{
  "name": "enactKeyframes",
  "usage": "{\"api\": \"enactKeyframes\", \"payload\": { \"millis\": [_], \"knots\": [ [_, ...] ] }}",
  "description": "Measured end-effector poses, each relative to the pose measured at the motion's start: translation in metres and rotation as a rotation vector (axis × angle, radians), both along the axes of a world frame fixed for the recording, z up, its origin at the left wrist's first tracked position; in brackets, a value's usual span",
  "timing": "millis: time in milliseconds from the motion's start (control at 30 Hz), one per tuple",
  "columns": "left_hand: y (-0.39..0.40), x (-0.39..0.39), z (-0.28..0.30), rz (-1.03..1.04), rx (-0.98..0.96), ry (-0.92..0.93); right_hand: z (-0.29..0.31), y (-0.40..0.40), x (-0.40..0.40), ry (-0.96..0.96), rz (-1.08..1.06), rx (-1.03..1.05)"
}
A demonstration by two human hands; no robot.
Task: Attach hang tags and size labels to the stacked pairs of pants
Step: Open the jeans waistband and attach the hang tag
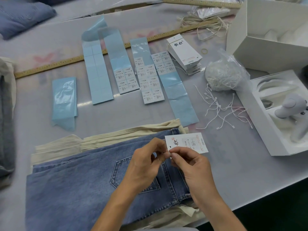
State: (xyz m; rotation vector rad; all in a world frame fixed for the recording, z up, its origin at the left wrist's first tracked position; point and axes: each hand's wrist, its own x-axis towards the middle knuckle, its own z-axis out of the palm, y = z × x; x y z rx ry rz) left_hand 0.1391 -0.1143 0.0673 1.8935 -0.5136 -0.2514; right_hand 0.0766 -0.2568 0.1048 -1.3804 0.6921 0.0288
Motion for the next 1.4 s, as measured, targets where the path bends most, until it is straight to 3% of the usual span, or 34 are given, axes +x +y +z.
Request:
{"api": "enactKeyframes", "payload": {
  "millis": [233,500,567,700,833,933,1033,1100,1200,1300,1400],
  "knots": [
    [0.002,0.014,-0.005,-0.024,-0.197,0.419,0.004,-0.009,-0.003,0.016,0.099,0.011],
    [-0.001,0.017,-0.009,-0.102,-0.183,0.488,-0.001,-0.016,-0.005,-0.003,0.135,-0.039],
    [0.002,0.014,-0.011,-0.145,-0.113,0.446,-0.005,-0.025,-0.004,-0.027,0.249,-0.263],
    [0.01,0.009,-0.016,-0.095,0.027,0.381,-0.016,-0.052,0.016,-0.256,0.39,-1.111],
    [0.021,0.012,-0.015,-0.078,-0.019,0.301,-0.017,-0.063,0.048,0.012,0.818,-1.193],
    [0.023,0.011,-0.014,0.104,-0.084,0.349,-0.008,-0.07,0.049,-0.007,0.712,-1.045],
    [0.024,0.006,-0.012,0.259,-0.12,0.501,0.003,-0.075,0.039,0.012,0.439,-0.574],
    [0.026,-0.002,-0.01,0.153,-0.094,0.569,0.008,-0.065,0.03,0.032,0.21,-0.181],
    [0.023,-0.021,-0.003,-0.006,-0.114,0.693,0.003,-0.032,0.012,0.119,-0.012,0.163],
    [0.025,-0.034,-0.002,0.054,-0.163,0.769,-0.005,0.0,-0.001,0.191,-0.097,0.276],
    [0.044,-0.037,-0.007,0.21,-0.058,0.703,-0.013,0.021,-0.013,0.267,-0.039,0.093]
  ]
}}
